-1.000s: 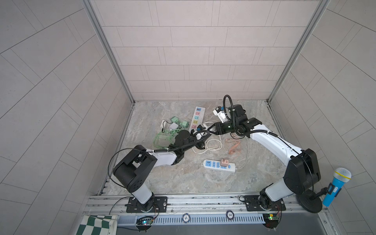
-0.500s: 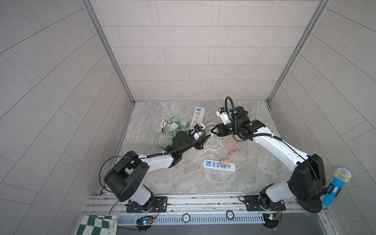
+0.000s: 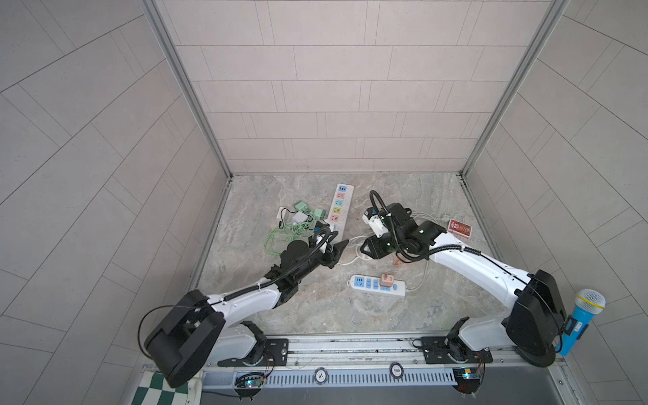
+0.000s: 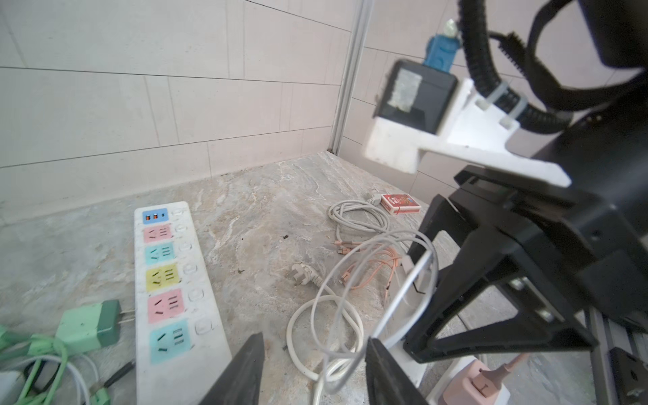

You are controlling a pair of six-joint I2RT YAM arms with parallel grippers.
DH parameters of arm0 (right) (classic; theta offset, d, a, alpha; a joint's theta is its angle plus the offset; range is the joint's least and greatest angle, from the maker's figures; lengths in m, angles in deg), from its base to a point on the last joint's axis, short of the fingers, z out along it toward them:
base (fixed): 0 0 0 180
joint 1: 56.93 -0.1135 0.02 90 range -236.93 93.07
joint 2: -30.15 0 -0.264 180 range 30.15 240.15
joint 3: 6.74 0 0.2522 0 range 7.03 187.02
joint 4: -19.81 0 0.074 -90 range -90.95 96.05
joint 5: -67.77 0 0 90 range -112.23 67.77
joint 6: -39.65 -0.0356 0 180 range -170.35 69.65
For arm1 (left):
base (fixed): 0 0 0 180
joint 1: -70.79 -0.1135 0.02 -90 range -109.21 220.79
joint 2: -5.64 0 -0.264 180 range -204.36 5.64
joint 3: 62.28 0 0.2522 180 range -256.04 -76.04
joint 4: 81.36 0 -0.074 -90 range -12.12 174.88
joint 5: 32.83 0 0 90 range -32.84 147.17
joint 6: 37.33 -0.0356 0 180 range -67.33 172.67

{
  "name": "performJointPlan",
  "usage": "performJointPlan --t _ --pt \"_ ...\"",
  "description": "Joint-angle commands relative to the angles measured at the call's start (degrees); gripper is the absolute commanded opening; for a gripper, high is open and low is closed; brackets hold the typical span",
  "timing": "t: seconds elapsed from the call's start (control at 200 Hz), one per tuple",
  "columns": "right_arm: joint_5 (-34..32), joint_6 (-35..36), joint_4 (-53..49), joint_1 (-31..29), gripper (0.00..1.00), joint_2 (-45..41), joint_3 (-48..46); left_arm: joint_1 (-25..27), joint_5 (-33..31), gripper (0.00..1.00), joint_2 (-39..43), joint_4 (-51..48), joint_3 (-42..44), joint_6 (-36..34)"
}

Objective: Insert the plug

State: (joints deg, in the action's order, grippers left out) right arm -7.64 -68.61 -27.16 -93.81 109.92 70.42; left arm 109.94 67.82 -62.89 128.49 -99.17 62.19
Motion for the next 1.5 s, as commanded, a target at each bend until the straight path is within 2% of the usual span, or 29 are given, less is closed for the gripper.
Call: performJointPlan --t 0.0,0.155,0.3,0.515,0.706,0.956,1.496 --pt "-8.5 -4.0 -2.2 -3.5 0.23 -2.7 -1.2 0.4 -4.7 0.5 4.4 -5.4 2.5 5.3" --pt "-17.6 -11.8 -3.2 -10.9 0.23 -2.9 -2.9 0.6 -10.1 0.48 7.0 -7.4 7.7 7.4" --pt "-20.6 -16.1 -4.7 -14.4 0.23 -2.1 -2.7 0.6 -11.6 0.48 8.0 -7.0 10.7 10.8" --pt "-23.2 -19.8 -4.1 -18.1 0.23 -2.2 -4.6 0.7 -7.8 0.43 4.4 -6.7 11.3 13.2" --pt "-22.6 -21.9 -1.5 -18.8 0.23 -2.2 -7.5 1.5 -4.6 0.4 -1.8 -3.5 10.6 14.0" --pt "-25.3 -26.3 2.3 -19.9 0.22 -0.9 -9.2 3.8 -4.6 0.37 -6.4 2.7 12.1 14.6" --pt "-28.8 -34.2 4.0 -20.9 0.24 5.6 -6.2 3.9 -10.7 0.39 -1.5 1.3 14.7 17.6"
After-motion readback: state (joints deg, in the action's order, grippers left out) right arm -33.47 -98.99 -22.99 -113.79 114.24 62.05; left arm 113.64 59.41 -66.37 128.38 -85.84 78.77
